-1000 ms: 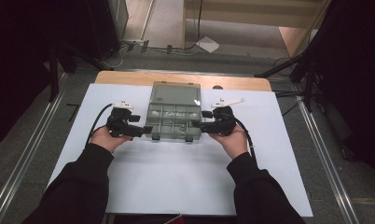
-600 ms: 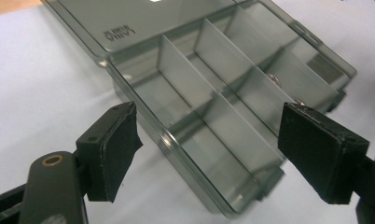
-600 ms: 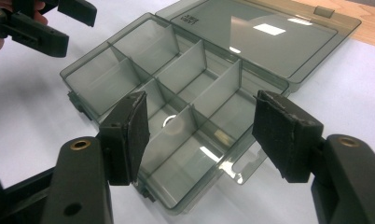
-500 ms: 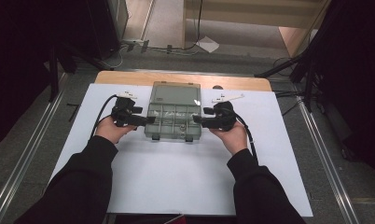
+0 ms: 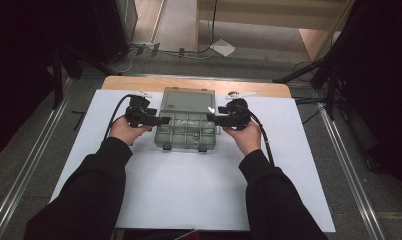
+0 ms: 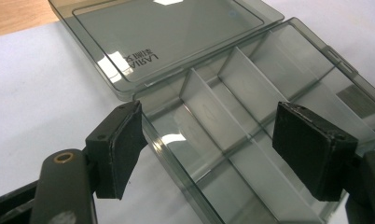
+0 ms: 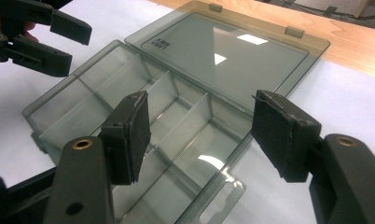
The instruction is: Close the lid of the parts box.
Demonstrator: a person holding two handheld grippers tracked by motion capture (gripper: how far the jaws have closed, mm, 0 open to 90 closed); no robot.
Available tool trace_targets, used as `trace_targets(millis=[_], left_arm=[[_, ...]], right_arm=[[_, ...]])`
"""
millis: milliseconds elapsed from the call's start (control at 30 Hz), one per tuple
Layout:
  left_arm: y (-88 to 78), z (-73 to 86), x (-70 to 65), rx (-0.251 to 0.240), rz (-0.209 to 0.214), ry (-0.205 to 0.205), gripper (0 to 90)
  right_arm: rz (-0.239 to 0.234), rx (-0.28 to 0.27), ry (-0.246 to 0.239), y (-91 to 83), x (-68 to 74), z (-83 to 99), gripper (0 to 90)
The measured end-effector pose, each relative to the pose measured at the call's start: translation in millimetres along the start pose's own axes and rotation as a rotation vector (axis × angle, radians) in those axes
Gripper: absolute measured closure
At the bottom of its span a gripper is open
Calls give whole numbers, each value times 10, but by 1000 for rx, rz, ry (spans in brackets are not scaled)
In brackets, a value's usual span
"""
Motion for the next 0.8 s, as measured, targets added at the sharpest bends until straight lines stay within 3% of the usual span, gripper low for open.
trace_targets(millis=[300,667,800], left_arm=[[79,-124,83,-15,-36,-28,246],[187,-229,215,-30,-66,-79,247],[254,-228,237,-12,-80,-84,247]], right_arm=[[35,5,16,110,-120,-117,389],[74,-3,27,248,-161,-259,398],[90,-1,53,320,-213,-239,399]])
Point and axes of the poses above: each handheld gripper's, and its own axes: y roughly forward along the jaws, z roughly out of its underside, x roughly to its left, the point moved 4 cm from there along y, roughly forward along the jaws, and after that the axes turned 1 degree about -z, right-handed, at the moved point
